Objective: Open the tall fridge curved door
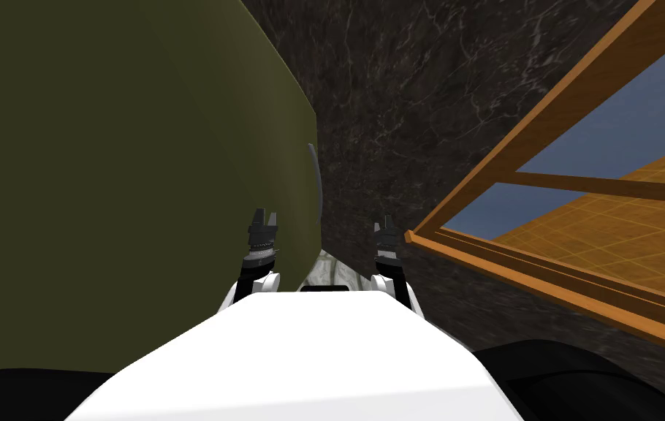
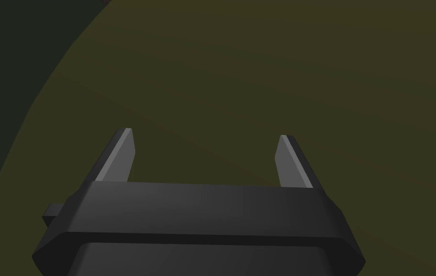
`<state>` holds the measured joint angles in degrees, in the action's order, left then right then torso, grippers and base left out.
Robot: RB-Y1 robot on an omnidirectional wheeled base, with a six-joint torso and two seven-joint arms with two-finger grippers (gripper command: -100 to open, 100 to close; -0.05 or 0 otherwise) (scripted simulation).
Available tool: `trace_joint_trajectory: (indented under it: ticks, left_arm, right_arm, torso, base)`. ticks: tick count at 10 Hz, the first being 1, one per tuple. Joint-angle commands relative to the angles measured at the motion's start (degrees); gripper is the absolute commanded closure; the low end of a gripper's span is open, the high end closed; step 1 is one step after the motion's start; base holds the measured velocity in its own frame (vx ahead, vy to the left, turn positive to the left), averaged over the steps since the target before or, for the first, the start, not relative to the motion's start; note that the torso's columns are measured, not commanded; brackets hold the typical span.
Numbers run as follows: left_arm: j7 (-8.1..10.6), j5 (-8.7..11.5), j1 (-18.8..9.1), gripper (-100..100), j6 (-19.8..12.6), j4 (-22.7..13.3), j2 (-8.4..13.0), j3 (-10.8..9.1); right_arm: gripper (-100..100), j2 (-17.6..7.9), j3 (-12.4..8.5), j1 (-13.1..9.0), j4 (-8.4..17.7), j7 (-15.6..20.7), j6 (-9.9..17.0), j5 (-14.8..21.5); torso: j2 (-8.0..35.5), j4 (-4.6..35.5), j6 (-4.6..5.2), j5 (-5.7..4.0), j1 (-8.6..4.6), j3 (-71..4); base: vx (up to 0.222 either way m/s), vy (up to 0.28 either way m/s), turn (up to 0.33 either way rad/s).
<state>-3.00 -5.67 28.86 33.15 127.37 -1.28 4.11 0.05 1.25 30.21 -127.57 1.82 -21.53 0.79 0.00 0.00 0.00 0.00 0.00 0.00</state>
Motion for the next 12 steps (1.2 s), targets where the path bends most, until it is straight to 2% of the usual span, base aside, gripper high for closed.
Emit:
trace_joint_trajectory:
  ticks: [1, 9, 10, 12]
  left_arm:
    - [0.0, 0.0, 0.0, 0, 0.0, 0.0, 0.0, 0.0]
    - [0.0, 0.0, 0.0, 0, 0.01, 0.02, 0.0, 0.0]
    - [-0.1, 0.3, -1.01, -100, -0.91, -0.59, 2.59, -0.1]
    - [-0.31, 1.04, -3.41, -100, -3.07, -1.97, 5.97, -0.31]
  right_arm:
    - [0, 0.0, 0.0, 0.0, 0.0, 0.0, 0.0, 0.0]
    - [0, 0.0, 0.0, 0.0, -0.02, 0.0, -0.01, 0.0]
    - [0, 0.0, 0.0, 0.0, -0.02, 0.0, -0.01, 0.0]
    - [0, 0.0, 0.0, 0.0, 0.01, 0.0, 0.0, 0.0]
  torso:
    - [2.32, 2.35, 0.0, 0.0, 0.0, -4.67]
    - [35.39, 35.37, 0.0, 0.0, 0.0, -70.73]
    - [39.62, 39.6, 0.0, 0.0, 0.0, -79.19]
    - [42.08, 42.05, 0.0, 0.01, 0.02, -84.26]
  base:
    - [0.0, 0.0, 0.0]
    - [0.0, 0.0, 0.0]
    - [0.005, 0.0, -0.019]
    - [-0.002, 0.002, -0.041]
